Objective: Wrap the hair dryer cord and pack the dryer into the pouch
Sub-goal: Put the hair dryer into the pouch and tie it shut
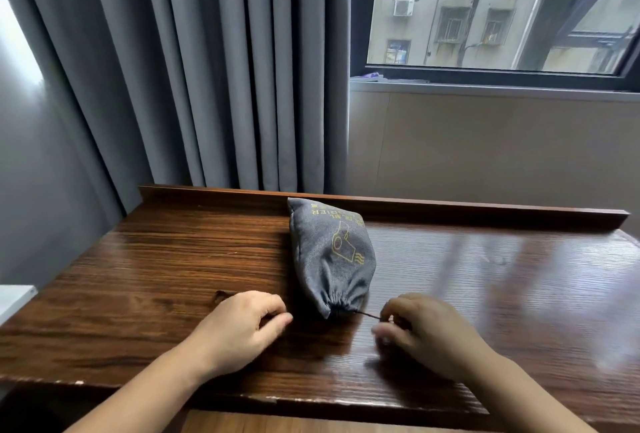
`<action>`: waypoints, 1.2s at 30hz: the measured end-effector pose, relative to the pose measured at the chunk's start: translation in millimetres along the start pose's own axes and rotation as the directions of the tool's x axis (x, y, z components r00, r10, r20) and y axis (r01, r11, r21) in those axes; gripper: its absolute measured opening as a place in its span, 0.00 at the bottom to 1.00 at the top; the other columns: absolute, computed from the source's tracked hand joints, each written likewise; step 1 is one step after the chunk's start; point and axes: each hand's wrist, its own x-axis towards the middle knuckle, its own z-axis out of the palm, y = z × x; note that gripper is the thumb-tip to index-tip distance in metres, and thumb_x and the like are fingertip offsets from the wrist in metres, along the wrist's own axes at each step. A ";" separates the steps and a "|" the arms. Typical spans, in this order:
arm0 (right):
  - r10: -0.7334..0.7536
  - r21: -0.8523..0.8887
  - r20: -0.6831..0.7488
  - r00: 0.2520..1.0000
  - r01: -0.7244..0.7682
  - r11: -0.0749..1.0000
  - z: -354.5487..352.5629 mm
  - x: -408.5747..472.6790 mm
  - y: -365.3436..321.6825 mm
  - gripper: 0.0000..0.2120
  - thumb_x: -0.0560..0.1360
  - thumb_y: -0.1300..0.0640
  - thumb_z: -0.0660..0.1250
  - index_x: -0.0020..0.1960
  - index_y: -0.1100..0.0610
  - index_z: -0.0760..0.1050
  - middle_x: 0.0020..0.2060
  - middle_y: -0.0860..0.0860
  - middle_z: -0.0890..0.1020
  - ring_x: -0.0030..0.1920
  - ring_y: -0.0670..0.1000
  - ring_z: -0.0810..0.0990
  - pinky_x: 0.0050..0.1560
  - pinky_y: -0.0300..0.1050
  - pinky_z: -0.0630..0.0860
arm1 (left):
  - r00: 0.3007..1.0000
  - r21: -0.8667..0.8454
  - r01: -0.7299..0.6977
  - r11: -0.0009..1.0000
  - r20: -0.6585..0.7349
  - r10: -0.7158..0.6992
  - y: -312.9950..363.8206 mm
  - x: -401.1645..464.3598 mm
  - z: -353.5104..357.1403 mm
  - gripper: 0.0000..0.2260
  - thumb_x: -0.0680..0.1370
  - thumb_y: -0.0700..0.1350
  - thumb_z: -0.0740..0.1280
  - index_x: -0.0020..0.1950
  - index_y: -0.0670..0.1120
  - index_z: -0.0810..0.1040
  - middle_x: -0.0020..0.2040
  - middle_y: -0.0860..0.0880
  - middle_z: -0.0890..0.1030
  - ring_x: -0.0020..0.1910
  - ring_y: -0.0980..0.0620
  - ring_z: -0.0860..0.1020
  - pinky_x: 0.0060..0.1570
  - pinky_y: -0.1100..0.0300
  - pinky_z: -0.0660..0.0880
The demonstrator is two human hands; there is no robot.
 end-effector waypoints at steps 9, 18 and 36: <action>0.086 0.128 -0.049 0.995 -0.079 0.989 8.8 13.1 -45.0 0.14 0.75 0.40 0.66 0.50 0.50 0.77 0.43 0.46 0.83 0.47 0.48 0.77 0.48 0.45 0.70 | 0.999 0.101 0.008 0.995 -0.051 -0.003 23.5 19.7 18.7 0.21 0.69 0.69 0.63 0.46 0.52 0.72 0.49 0.56 0.77 0.53 0.53 0.74 0.55 0.59 0.69; 0.001 0.226 -0.080 0.997 0.017 0.974 5.2 8.0 -39.5 0.21 0.78 0.38 0.52 0.42 0.54 0.72 0.36 0.47 0.78 0.39 0.47 0.76 0.43 0.50 0.73 | 0.999 -0.252 0.045 0.967 0.018 -0.042 31.7 18.0 17.0 0.15 0.77 0.58 0.59 0.44 0.49 0.78 0.37 0.54 0.82 0.38 0.58 0.78 0.45 0.53 0.75; 0.266 0.539 0.111 0.958 -0.283 0.793 3.8 -13.6 -60.4 0.16 0.77 0.42 0.62 0.38 0.52 0.75 0.32 0.43 0.83 0.31 0.40 0.75 0.42 0.46 0.73 | 0.995 -0.082 0.089 0.993 -0.046 -0.093 43.4 -11.0 18.4 0.08 0.76 0.54 0.66 0.43 0.51 0.80 0.34 0.57 0.73 0.37 0.61 0.69 0.40 0.61 0.67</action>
